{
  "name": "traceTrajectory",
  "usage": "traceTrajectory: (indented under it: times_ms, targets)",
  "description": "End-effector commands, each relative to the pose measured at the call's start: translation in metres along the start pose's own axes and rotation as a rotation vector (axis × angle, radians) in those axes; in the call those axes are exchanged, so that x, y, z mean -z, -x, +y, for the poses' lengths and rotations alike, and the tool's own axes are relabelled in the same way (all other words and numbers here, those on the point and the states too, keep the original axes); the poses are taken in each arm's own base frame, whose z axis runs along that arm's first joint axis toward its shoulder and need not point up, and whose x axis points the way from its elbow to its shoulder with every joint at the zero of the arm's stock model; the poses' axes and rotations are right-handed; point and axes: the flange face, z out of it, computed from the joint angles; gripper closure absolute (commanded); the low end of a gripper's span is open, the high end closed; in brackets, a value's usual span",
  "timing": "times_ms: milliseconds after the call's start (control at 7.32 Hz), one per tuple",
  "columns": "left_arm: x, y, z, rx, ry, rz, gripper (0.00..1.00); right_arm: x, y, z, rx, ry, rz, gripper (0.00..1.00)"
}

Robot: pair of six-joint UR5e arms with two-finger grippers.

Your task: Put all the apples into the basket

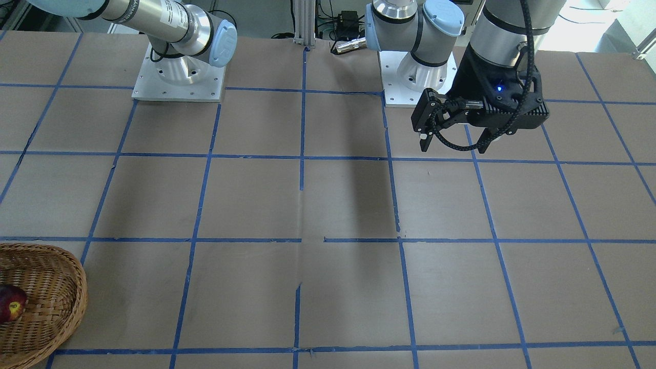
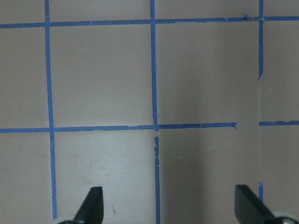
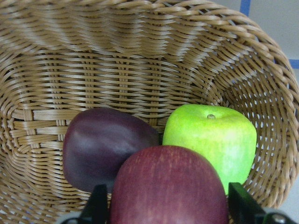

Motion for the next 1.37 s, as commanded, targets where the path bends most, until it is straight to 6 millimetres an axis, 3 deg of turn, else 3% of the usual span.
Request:
traceTrajectory:
  times_ms: [0, 410, 546, 683, 956, 1093, 1229]
  targets:
    - [0.0, 0.0, 0.0, -0.001, 0.0, 0.0, 0.0, 0.01, 0.001, 0.005, -0.001, 0.032, -0.013, 0.0]
    - [0.001, 0.0, 0.0, 0.001, -0.001, 0.0, 0.0, 0.055, 0.016, 0.022, 0.01, 0.034, -0.016, 0.0]
    - [0.0, 0.0, 0.0, 0.001, 0.0, 0.0, 0.0, 0.094, 0.028, 0.036, 0.015, 0.007, -0.015, 0.0]
    - [0.0, 0.0, 0.0, 0.001, 0.0, 0.0, 0.0, 0.135, 0.072, 0.053, 0.013, 0.029, -0.025, 0.0]
    - [-0.001, 0.0, 0.0, 0.001, 0.002, 0.0, 0.0, 0.205, 0.184, 0.089, -0.043, 0.064, -0.041, 0.0]
    - [0.0, 0.0, 0.0, 0.001, 0.0, 0.0, 0.0, 0.231, 0.218, 0.117, -0.02, 0.075, -0.042, 0.0]
    - [-0.001, 0.0, 0.0, 0.001, 0.002, 0.0, 0.0, 0.237, 0.249, 0.138, -0.056, 0.074, -0.049, 0.0]
